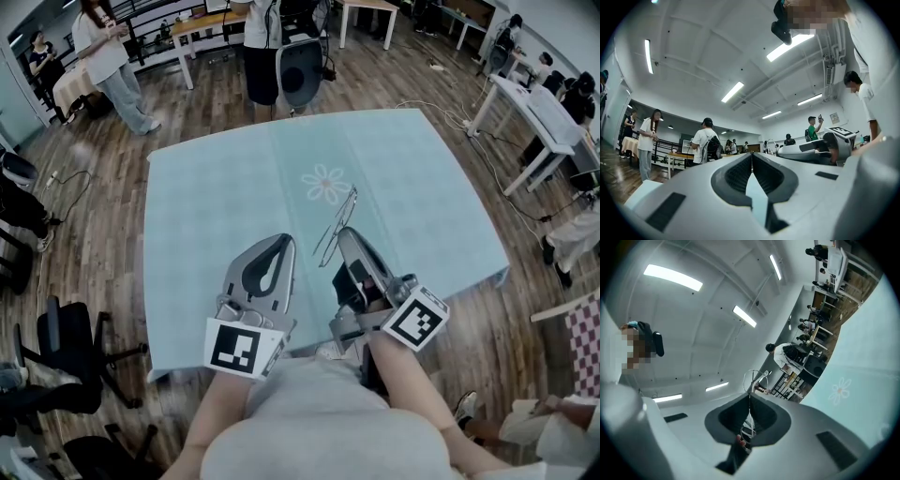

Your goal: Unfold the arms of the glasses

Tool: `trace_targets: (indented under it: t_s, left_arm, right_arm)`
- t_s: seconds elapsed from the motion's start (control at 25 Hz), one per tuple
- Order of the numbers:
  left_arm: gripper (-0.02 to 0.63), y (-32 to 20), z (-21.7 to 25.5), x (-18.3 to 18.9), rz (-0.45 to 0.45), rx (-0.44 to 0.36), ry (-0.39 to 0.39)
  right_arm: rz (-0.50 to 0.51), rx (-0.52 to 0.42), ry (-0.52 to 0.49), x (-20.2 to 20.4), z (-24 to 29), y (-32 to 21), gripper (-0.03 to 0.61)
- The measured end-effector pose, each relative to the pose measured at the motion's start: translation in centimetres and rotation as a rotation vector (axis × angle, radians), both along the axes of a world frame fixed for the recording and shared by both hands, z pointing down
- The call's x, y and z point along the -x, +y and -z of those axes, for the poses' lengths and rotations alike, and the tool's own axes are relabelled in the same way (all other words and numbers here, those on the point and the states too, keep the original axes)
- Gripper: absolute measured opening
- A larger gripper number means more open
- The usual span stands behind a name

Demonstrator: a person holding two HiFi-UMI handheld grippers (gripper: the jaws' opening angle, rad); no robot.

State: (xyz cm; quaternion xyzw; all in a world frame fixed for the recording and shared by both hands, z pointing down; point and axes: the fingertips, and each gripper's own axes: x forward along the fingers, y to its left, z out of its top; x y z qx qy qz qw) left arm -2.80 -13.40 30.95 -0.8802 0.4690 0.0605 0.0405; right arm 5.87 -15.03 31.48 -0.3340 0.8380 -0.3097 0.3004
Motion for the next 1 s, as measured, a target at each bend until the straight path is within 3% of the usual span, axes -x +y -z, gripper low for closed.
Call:
trace_targets:
  t_s: [0.4,0.8,0.84,0.92,1.0]
  left_arm:
    - [0.008,-0.1,-0.4,-0.3,-0.026,0.007,-0.023]
    - [0.011,0.7,-2.7,-0.9,-0.181,0.072,-0.082]
    - [0.016,1.0,-3.1,-1.1,-0.211,0.084,-0.100]
    - [0.097,1.6,-3.7,-1.6,-0.268,0.101,-0.127]
    - [0.115,2.1,-3.9,-1.8,-0.297,0.103,-0.135]
  right_arm:
    - [0.049,0.179,-0.172,-0.8,-1.3,-1.0,0.012]
    - [0.191,0.337,-0.156,0.8,-3.4,-1.0,0.012]
    - [0.204,0.352,-0.160,0.8,-3.6,-1.0,0.012]
    - [0.231,0.376,-0.168,0.8,-3.8,-1.1,0.012]
    - [0.246,0.387,-0.157,0.7,-4.0,-1.2,0.012]
